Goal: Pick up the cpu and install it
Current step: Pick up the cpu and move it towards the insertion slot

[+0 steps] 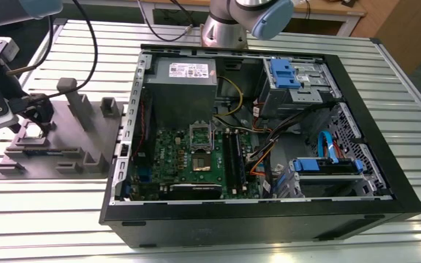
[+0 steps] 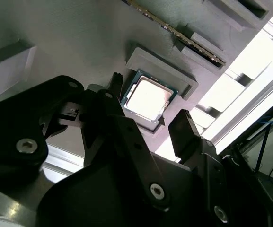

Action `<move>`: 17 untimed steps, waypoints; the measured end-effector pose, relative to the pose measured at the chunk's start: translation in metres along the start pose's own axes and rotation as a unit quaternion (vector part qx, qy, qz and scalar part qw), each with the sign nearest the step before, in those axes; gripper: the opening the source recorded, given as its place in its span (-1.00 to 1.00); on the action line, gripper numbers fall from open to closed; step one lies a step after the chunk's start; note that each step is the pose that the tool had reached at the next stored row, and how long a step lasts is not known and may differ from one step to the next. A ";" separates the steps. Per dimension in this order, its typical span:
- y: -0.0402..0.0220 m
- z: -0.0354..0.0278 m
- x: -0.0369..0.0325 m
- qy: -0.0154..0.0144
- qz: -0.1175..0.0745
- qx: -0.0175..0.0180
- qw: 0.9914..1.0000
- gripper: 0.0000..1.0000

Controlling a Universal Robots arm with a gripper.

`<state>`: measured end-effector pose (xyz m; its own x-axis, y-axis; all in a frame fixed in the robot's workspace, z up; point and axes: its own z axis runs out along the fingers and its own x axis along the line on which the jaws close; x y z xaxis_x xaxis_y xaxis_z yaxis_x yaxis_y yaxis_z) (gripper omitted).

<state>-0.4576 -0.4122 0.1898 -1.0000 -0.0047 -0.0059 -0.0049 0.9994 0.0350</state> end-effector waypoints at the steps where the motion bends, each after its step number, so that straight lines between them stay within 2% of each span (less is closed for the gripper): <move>1: 0.0000 0.0008 0.0000 0.000 0.001 0.000 1.000 0.32; 8: -0.0001 0.0037 0.0000 0.000 0.004 0.001 1.000 0.32; 17: -0.0003 0.0077 0.0000 -0.001 0.019 0.002 1.000 0.32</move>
<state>-0.4576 -0.4122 0.1821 -0.9994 0.0332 -0.0059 0.0330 0.9990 0.0305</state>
